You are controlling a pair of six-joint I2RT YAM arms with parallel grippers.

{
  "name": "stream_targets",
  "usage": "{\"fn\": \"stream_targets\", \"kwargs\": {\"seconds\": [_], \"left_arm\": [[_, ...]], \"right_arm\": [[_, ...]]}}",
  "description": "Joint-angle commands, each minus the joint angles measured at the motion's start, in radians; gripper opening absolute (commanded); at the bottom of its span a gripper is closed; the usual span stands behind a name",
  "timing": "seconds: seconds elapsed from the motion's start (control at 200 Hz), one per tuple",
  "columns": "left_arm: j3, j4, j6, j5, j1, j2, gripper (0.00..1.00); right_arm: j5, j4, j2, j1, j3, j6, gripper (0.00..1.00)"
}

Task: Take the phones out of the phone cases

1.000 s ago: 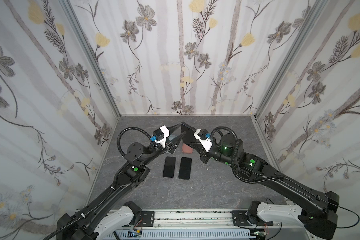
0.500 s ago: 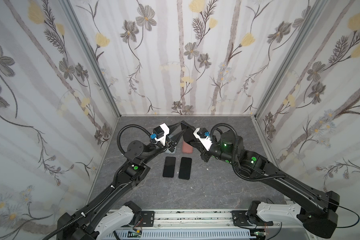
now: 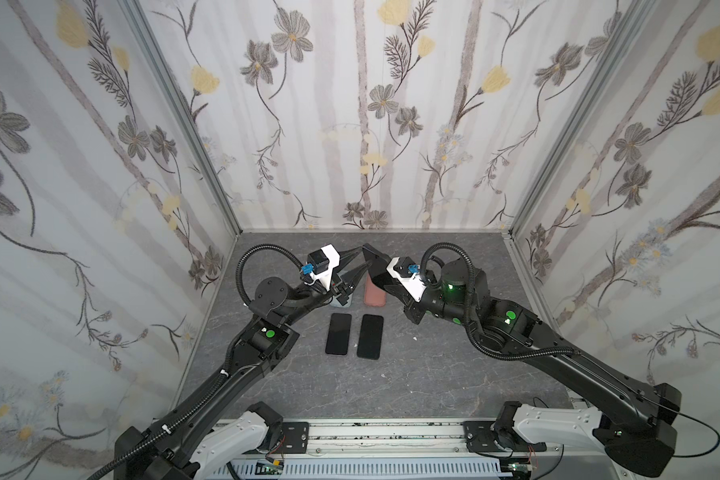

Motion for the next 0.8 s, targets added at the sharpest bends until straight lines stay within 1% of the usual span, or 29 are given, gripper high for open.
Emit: {"fn": "stream_targets", "kwargs": {"seconds": [0.0, 0.165, 0.29, 0.465, 0.575, 0.649, 0.719, 0.794], "left_arm": [[0.016, 0.0, -0.019, 0.264, -0.004, 0.012, 0.37], [0.023, -0.003, -0.034, 0.299, 0.004, 0.022, 0.39], [0.026, -0.002, -0.037, 0.301, 0.006, 0.023, 0.4], [0.029, -0.002, -0.042, 0.299, 0.008, 0.024, 0.41], [0.032, -0.002, -0.044, 0.31, 0.011, 0.027, 0.39], [0.034, -0.002, -0.049, 0.322, 0.012, 0.03, 0.35], [0.039, -0.003, -0.061, 0.343, 0.014, 0.033, 0.3], [0.047, -0.002, -0.08, 0.393, 0.018, 0.039, 0.28]], "right_arm": [[-0.299, -0.043, 0.01, 0.006, 0.01, -0.155, 0.0], [-0.332, -0.086, 0.016, -0.003, 0.031, -0.18, 0.0], [-0.361, -0.107, 0.025, -0.004, 0.041, -0.194, 0.0], [-0.366, -0.12, 0.035, -0.005, 0.047, -0.202, 0.0], [-0.35, -0.113, 0.033, -0.006, 0.048, -0.199, 0.0], [-0.344, -0.106, 0.03, -0.014, 0.047, -0.186, 0.0], [-0.371, -0.092, 0.018, -0.033, 0.043, -0.175, 0.0], [-0.402, -0.071, -0.003, -0.056, 0.034, -0.166, 0.0]]}}
